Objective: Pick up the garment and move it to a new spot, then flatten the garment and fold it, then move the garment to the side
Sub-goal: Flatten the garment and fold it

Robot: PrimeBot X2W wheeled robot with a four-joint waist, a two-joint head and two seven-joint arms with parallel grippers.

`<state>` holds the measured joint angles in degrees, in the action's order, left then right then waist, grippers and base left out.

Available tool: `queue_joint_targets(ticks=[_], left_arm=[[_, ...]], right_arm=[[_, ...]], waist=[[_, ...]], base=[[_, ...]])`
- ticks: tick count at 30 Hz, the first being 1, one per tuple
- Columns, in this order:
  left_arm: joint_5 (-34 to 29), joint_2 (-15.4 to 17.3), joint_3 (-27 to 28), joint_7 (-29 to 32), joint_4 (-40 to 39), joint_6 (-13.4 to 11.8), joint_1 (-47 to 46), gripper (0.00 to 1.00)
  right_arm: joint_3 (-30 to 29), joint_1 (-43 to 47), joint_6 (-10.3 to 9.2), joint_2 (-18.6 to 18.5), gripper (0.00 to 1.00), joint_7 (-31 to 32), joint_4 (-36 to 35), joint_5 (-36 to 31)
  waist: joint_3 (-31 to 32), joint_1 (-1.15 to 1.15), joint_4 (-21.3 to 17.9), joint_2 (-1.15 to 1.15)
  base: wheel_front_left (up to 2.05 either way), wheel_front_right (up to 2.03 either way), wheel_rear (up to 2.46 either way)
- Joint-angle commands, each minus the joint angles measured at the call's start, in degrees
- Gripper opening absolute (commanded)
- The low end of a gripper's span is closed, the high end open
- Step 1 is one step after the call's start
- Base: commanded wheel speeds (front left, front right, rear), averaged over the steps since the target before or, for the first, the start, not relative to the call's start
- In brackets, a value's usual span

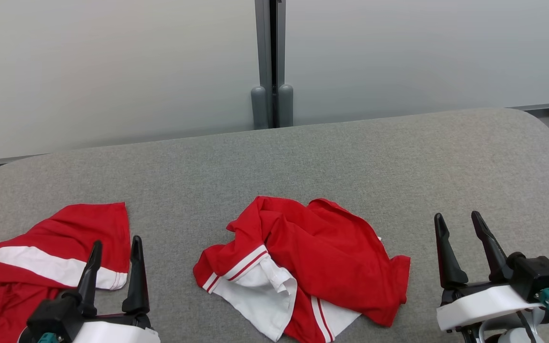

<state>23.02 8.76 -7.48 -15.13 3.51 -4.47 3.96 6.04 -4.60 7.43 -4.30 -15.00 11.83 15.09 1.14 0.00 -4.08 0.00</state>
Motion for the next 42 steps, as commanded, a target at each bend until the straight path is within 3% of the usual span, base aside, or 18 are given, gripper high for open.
queue_joint_targets(ticks=[1, 9, 13, 22, 29, 30, 31, 32, 42], left_arm=[[-0.4, 0.0, 0.4, 0.0, 0.0, 0.4, 0.0, 1.0], [-2.0, -2.0, 1.9, 0.0, 1.1, 2.1, 0.4, 1.0], [-2.5, -2.6, 2.3, 0.0, 1.6, 2.2, 0.3, 1.0], [-2.5, -3.5, 2.5, 0.0, 3.2, 3.0, 0.4, 1.0], [-2.9, -3.7, 2.7, 0.0, 4.3, 3.7, 0.2, 1.0], [-2.9, -3.7, 2.8, 0.0, 4.4, 3.8, 0.2, 1.0], [-3.0, -3.7, 2.8, 0.0, 4.5, 3.9, 0.1, 1.0], [-3.0, -3.7, 2.8, 0.0, 4.6, 3.9, 0.1, 1.0], [-3.1, -3.3, 2.7, 0.0, 5.2, 4.3, 0.0, 1.0]], right_arm=[[-0.1, -0.2, 0.11, -0.3, 1.0, -0.3, 0.1, -0.2], [2.0, 0.0, 0.11, -0.8, 1.0, 1.7, 3.0, 3.0], [3.7, -0.7, 0.11, -1.7, 1.0, 6.7, 5.2, 4.4], [6.9, 0.1, 0.11, -1.8, 1.0, 24.3, 10.4, 9.9], [7.5, -0.6, 0.11, -0.6, 1.0, 27.8, 13.1, 12.9], [7.4, -0.6, 0.11, -0.6, 0.55, 27.8, 13.4, 13.2], [7.1, -0.7, 0.11, -0.5, 0.24, 27.5, 13.8, 13.6], [6.8, -0.6, 0.11, -0.4, 0.0, 27.4, 14.0, 13.8], [7.3, -3.4, 0.11, -0.8, 0.0, 23.6, 10.5, 14.9]], waist=[[0.0, 0.0, 0.0, 0.0], [0.2, 0.0, 0.2, 0.0], [0.1, 0.0, 0.6, 0.0], [0.4, 0.0, 2.4, 0.0], [0.5, 0.0, 3.7, 0.0], [0.6, 0.0, 3.8, 0.0], [0.7, 0.0, 3.9, 0.0], [0.7, 0.0, 4.1, 0.0], [1.0, 0.0, 4.6, 0.0]], base=[[0.0, 0.0, 0.0], [0.0, 0.0, 0.0], [0.0, 0.0, 0.0], [0.0, 0.0, 0.0], [0.0, 0.0, 0.0], [0.0, 0.0, 0.0], [0.0, 0.0, 0.0], [0.0, 0.0, 0.0], [0.0, 0.0, 0.0]])
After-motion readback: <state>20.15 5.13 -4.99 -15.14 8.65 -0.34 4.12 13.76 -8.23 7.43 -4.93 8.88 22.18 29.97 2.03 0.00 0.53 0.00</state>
